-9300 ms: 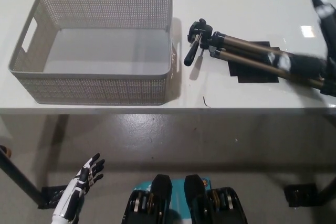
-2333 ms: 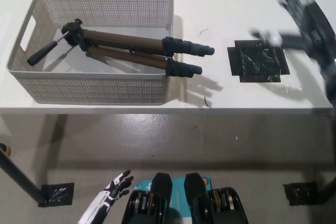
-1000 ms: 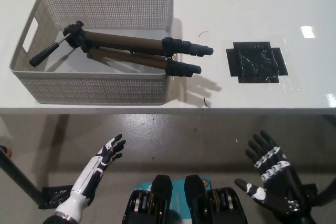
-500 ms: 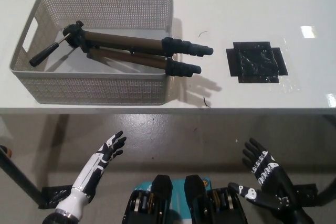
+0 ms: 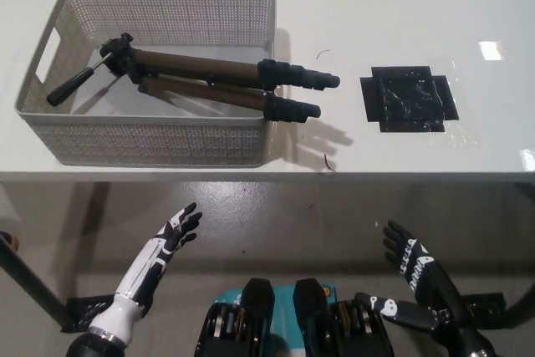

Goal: The robot uses its right hand to pick the tripod on the desk and places it into a rectangular container on the left.

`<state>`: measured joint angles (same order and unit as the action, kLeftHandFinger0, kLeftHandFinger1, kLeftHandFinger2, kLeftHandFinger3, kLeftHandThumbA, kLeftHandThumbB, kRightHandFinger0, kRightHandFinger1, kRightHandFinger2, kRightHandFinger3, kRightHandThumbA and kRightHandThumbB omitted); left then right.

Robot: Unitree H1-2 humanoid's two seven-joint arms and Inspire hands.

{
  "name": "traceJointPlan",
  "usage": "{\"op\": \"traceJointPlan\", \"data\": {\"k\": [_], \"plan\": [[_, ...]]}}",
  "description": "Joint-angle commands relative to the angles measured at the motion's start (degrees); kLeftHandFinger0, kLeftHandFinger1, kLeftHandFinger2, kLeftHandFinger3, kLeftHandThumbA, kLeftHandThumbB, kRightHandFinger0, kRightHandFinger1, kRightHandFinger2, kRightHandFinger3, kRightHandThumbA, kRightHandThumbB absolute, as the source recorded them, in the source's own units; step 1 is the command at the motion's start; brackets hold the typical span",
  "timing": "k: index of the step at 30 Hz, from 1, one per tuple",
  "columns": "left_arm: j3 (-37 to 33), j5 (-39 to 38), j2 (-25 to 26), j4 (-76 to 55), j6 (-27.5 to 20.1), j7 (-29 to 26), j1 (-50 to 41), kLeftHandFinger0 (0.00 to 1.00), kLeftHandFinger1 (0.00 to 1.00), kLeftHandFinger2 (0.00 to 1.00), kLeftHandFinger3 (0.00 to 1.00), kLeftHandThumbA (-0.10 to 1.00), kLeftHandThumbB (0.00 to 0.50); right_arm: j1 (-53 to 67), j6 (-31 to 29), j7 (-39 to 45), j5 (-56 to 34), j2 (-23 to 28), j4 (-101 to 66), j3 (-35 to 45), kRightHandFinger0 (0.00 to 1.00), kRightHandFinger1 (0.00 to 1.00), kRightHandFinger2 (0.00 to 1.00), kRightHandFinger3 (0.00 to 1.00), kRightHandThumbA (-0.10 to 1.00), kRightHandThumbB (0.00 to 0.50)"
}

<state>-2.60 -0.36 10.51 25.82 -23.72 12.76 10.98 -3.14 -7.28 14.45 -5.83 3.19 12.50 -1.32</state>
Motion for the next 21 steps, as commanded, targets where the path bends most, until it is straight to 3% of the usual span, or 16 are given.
{"op": "traceJointPlan", "data": {"k": [1, 21], "plan": [[0.77, 1.02, 0.1, -2.14, -0.43, -2.07, 0.16, 1.0, 1.0, 1.0, 1.0, 1.0, 0.5, -0.74, -1.17, -0.83, 1.02, 0.51, -0.81, -0.35, 1.0, 1.0, 1.0, 1.0, 1.0, 0.188], [1.86, 0.06, -0.24, -2.18, 0.17, -2.47, -1.7, 1.0, 1.0, 1.0, 1.0, 1.0, 0.5, -1.36, -0.36, 0.03, 1.21, 0.49, -0.65, -1.69, 1.0, 1.0, 1.0, 1.0, 1.0, 0.199]]}}
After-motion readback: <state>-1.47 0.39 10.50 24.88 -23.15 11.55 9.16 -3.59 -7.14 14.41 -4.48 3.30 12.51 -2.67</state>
